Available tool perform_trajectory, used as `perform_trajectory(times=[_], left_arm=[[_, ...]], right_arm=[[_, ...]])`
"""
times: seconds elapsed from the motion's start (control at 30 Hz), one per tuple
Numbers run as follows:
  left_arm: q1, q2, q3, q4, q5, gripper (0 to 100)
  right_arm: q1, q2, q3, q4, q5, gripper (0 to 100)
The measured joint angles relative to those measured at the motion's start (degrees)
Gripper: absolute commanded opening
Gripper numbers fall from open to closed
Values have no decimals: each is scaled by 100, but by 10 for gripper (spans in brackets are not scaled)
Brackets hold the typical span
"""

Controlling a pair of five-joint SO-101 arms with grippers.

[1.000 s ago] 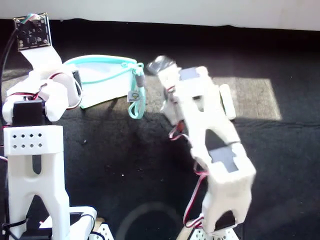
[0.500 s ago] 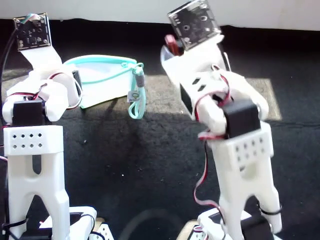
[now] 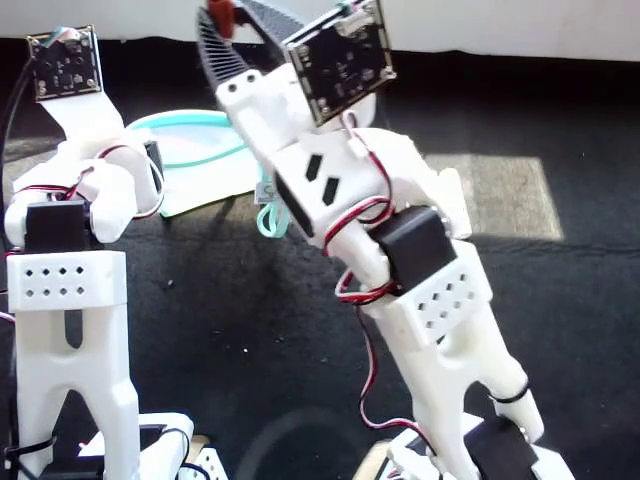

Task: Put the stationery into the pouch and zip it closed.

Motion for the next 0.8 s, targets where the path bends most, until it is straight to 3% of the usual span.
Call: perform_trajectory(times=[0.2,0.8], left_arm=[[0,0,0,0,0,8],[0,0,-9,0,0,9]], right_arm=[[-264,352,-26,0,0,6],[-88,2347,-167,791,-9,33]])
